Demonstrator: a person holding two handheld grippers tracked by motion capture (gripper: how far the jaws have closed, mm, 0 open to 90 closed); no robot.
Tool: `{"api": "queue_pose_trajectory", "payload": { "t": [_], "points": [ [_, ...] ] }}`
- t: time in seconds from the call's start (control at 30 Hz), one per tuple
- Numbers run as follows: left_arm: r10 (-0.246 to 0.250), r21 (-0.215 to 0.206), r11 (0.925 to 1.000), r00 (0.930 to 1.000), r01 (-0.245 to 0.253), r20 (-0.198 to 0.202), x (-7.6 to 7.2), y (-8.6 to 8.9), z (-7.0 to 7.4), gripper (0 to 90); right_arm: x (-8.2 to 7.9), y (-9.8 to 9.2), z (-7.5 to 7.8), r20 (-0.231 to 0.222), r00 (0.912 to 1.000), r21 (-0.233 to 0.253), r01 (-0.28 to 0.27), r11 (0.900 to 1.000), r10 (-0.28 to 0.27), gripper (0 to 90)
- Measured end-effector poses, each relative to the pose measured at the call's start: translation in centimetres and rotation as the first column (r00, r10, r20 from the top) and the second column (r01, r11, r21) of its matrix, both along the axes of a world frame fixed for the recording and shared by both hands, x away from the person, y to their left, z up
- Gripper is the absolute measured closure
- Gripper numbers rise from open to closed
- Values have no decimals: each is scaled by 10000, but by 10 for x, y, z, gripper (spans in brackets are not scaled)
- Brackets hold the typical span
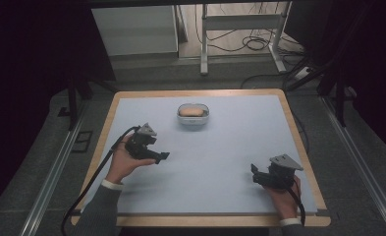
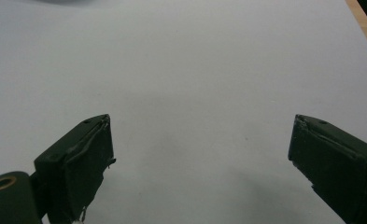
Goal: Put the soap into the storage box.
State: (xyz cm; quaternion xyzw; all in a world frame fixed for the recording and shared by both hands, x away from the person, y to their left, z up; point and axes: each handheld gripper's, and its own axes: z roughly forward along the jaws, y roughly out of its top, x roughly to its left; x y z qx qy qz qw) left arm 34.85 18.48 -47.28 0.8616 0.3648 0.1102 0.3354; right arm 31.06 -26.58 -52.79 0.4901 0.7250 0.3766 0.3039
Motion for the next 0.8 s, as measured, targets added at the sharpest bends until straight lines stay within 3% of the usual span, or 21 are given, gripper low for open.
{"api": "queue_pose_trajectory", "payload": {
  "t": [0.17,0.37,0.43,0.63,0.8],
  "points": [
    [390,-74,9992,9992,-391,-87,-16,12,-15,200,0,0,0,46,10000,8,26,10000,-26,66],
    [504,-61,9987,9981,-506,-367,-26,17,-32,193,-1,0,0,87,10000,-11,8,10000,-8,66],
    [526,78,9986,9979,-523,-377,-26,18,-34,188,-1,0,0,92,10000,-29,-5,10000,6,66],
    [663,-153,9976,9971,-669,-363,-27,22,-34,188,-1,0,0,113,9999,-42,-83,10000,84,66],
    [630,-72,9980,9972,-634,-403,-27,20,-37,185,-1,-1,1,142,9997,126,-212,9997,210,60]
  ]
}}
